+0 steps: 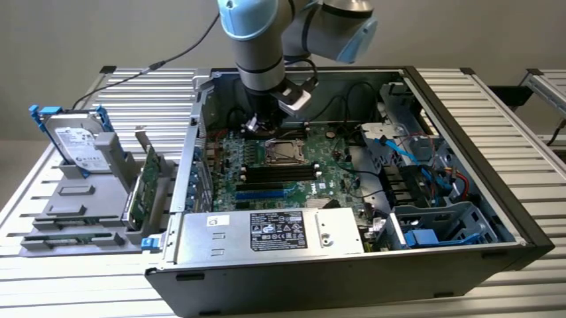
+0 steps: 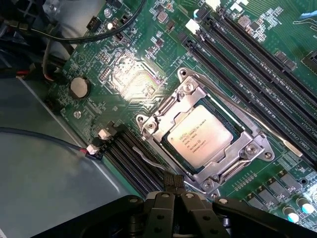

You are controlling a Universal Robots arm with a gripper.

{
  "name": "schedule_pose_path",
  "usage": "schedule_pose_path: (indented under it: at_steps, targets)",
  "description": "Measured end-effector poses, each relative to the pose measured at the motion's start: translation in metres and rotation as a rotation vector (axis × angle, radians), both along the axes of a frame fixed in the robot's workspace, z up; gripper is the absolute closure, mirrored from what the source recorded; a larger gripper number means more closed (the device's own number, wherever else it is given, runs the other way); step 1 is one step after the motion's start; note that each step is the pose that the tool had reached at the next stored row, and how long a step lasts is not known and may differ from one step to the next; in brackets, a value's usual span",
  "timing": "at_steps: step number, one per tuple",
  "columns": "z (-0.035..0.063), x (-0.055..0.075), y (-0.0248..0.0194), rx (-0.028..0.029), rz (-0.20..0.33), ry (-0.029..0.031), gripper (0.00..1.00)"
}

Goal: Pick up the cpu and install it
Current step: 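Install the first cpu locking lever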

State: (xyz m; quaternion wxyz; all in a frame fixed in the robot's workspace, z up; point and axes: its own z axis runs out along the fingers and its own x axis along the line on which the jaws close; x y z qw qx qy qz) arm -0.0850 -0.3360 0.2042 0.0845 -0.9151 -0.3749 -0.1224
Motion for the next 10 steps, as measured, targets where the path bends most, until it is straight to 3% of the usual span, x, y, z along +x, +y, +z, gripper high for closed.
schedule_pose_path:
  at_steps: [10]
  targets:
    - [-0.0051, 0.0099, -0.0002, -0.0002, -0.001, 0.0006, 0.89]
